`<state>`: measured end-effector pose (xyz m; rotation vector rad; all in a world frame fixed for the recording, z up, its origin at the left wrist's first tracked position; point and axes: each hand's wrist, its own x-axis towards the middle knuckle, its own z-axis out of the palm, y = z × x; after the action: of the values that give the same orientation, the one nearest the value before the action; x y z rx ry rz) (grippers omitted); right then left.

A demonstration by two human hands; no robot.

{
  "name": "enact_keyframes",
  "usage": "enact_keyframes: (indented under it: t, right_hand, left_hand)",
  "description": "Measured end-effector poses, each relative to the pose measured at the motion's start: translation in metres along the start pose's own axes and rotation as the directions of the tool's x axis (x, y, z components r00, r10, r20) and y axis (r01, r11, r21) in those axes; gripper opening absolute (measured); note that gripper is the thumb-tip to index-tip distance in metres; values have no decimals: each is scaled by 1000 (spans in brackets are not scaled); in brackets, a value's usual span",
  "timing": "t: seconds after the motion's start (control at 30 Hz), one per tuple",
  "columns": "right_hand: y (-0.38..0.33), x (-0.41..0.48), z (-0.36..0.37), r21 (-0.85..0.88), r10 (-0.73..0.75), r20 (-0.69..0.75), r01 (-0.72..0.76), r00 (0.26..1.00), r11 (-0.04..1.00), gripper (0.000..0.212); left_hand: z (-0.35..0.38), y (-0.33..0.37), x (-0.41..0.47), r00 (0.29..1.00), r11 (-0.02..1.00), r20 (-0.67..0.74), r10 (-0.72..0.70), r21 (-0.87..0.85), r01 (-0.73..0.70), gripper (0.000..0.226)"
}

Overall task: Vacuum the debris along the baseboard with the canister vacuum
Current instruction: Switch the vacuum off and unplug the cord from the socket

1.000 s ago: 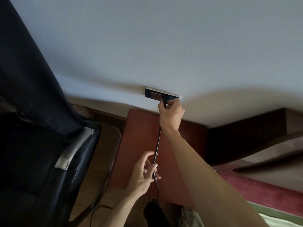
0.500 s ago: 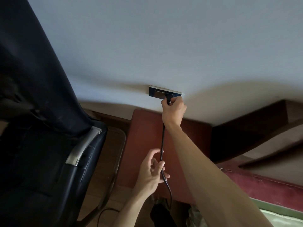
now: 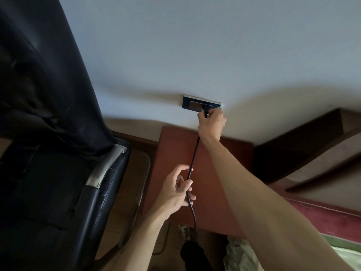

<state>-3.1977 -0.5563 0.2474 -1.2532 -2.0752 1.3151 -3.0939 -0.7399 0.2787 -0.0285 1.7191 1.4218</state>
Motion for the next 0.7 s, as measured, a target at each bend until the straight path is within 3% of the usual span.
enact_keyframes:
  t: [0.13,0.23,0.3,0.4,0.7]
  right_hand:
    - [-5,1,-1,-20,6,1,-6,1000,1000,35]
    - [-3,-13,-4,-37,8,23,-7,1000,999,27]
    - [16,-38,-7,-78,21,67,-16,998,997,23]
    - [40,-73,-14,-81,28,146,-17,989,997,23]
    - [-15,-103,-31,33,-37,23,36,999,999,22]
  left_hand:
    - [-7,3,-1,1000,998,6,12,67,-12,31]
    - [-13,0,-3,999,988,33,0,155,-5,29]
    - [-15,-15,-15,991,963,117,-64,268,30,29]
    - [-21,-42,-40,981,966,121,-149,229,119,33]
    - [-37,-49,-66,995,977,88,51,201,-68,40]
